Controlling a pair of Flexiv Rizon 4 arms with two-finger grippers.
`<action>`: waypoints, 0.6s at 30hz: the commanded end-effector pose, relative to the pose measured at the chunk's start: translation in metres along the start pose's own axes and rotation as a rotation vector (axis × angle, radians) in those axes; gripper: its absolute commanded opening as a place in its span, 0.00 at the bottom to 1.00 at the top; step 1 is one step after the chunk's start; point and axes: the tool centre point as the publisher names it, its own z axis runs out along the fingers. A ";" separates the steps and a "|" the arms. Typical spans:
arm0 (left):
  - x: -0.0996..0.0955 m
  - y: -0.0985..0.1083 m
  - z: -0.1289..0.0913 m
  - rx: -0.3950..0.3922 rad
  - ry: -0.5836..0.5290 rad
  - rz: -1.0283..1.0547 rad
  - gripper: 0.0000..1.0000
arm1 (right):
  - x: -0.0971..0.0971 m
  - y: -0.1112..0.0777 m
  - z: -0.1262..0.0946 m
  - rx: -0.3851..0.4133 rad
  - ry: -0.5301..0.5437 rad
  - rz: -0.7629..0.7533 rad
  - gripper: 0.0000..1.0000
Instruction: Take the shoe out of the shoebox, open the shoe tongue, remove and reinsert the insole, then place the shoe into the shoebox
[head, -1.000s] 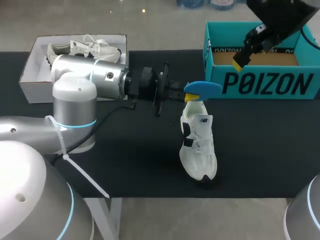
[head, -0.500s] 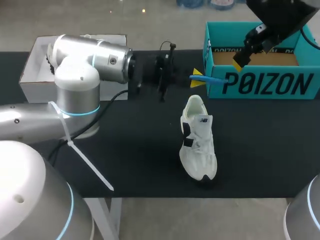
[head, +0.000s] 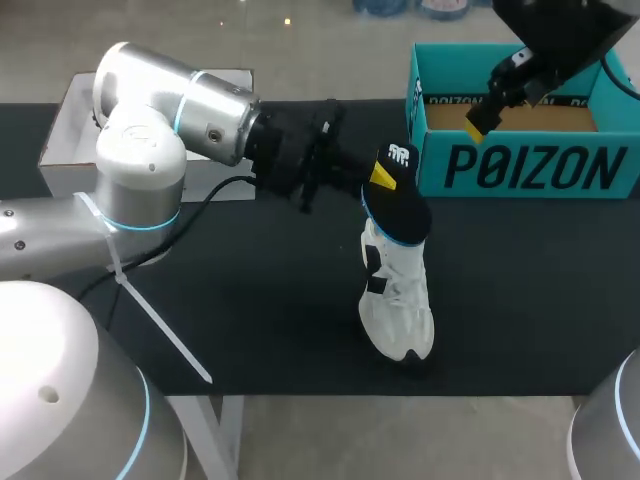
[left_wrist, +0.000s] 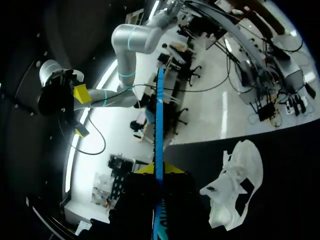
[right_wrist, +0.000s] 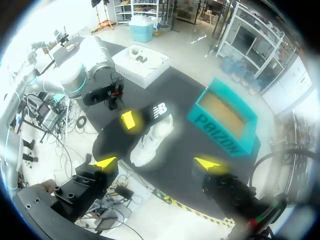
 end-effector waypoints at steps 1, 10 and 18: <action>0.006 -0.005 -0.006 -0.132 0.057 0.373 0.00 | 0.000 0.002 0.001 0.005 0.000 0.001 1.00; 0.024 0.019 -0.004 -0.189 -0.023 0.399 0.00 | 0.000 0.002 0.001 0.005 0.000 0.001 1.00; 0.020 0.045 -0.006 -0.172 -0.099 0.390 0.00 | 0.000 0.002 0.001 0.005 0.000 0.001 1.00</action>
